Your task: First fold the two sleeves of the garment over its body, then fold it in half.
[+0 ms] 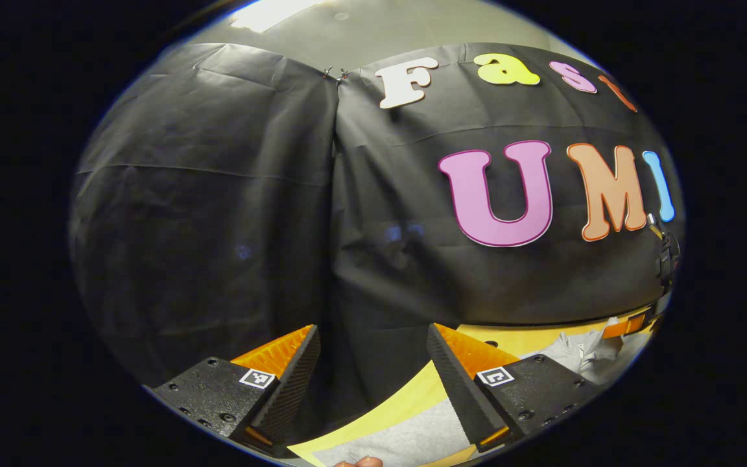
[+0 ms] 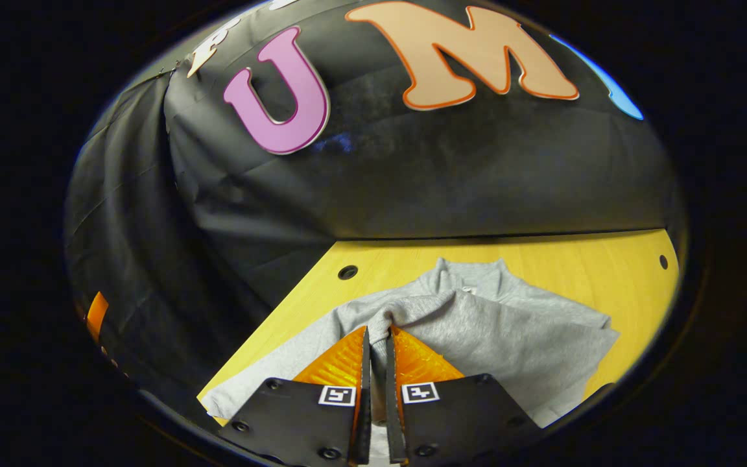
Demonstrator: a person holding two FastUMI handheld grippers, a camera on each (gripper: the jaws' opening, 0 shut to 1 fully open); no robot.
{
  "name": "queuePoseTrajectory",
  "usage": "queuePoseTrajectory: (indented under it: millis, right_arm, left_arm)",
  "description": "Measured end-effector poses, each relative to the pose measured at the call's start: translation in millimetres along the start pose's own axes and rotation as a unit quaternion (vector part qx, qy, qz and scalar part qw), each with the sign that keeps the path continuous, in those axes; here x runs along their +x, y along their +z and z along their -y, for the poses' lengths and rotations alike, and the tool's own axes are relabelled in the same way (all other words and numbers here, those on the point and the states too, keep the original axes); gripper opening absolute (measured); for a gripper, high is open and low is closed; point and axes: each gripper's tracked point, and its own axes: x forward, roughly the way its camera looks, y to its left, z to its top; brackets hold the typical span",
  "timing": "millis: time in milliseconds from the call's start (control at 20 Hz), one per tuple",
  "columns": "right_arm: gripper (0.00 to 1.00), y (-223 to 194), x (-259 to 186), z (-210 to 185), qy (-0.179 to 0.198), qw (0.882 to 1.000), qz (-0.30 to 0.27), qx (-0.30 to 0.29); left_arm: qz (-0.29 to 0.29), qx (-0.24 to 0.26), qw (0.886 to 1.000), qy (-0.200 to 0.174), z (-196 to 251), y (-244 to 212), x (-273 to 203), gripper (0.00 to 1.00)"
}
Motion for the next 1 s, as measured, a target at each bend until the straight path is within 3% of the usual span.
queuePoseTrajectory:
  millis: [300,550,700,850,900,1000]
  right_arm:
    - [0.11,-52,49,-23,0.004,0.998,-0.069,0.006]
    - [0.12,-76,62,-43,0.021,0.986,-0.131,0.101]
    - [0.28,-64,58,-71,0.073,0.976,-0.129,0.162]
    - [0.85,-46,55,-73,0.078,0.983,-0.092,0.139]
    - [0.92,-44,53,-71,0.074,0.986,-0.083,0.122]
    - [0.93,-37,45,-65,0.066,0.992,-0.065,0.088]
  left_arm:
    - [-0.023,-0.010,0.999,0.025,-34,-23,0,0.99]
    - [-0.053,0.015,0.998,0.033,-50,-59,-6,0.99]
    - [-0.073,0.011,0.997,0.029,-49,-76,-7,0.99]
    - [-0.087,0.011,0.996,0.024,-44,-93,-5,0.97]
    - [-0.092,0.012,0.996,0.020,-42,-99,-5,1.00]
    - [-0.106,0.011,0.994,0.010,-37,-115,-3,0.97]
